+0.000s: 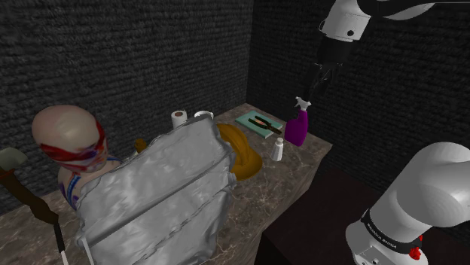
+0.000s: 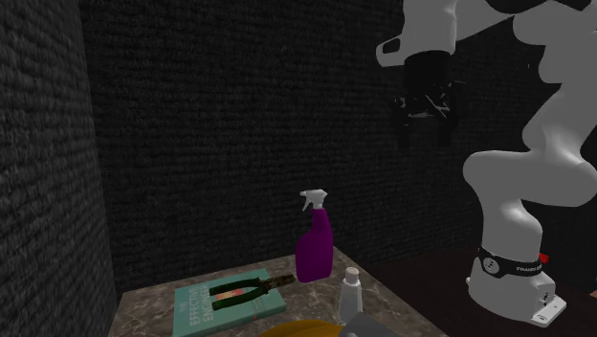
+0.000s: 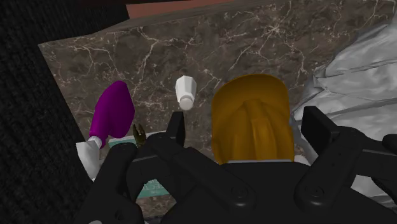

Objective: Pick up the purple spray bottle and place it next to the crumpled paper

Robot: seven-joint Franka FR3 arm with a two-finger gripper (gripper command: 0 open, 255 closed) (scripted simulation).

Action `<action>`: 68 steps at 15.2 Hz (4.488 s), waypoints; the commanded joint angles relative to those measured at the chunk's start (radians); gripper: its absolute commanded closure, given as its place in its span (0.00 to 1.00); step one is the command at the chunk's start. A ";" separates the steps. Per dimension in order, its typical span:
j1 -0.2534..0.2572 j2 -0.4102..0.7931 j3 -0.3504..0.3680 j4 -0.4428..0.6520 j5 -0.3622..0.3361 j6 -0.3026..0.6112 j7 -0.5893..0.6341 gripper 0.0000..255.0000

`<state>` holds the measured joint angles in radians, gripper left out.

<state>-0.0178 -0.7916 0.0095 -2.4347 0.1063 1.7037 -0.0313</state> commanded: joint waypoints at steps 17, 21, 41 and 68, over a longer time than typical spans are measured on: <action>-0.119 0.363 -0.182 0.019 -0.160 0.411 -0.205 0.00; -0.138 0.473 -0.225 0.067 -0.172 0.494 -0.250 0.00; -0.135 0.533 -0.233 0.019 -0.162 0.602 -0.258 1.00; -0.134 0.448 -0.214 0.243 -0.168 0.294 -0.247 1.00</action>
<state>-0.1516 -0.3417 -0.2051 -2.2044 -0.0623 2.0124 -0.2786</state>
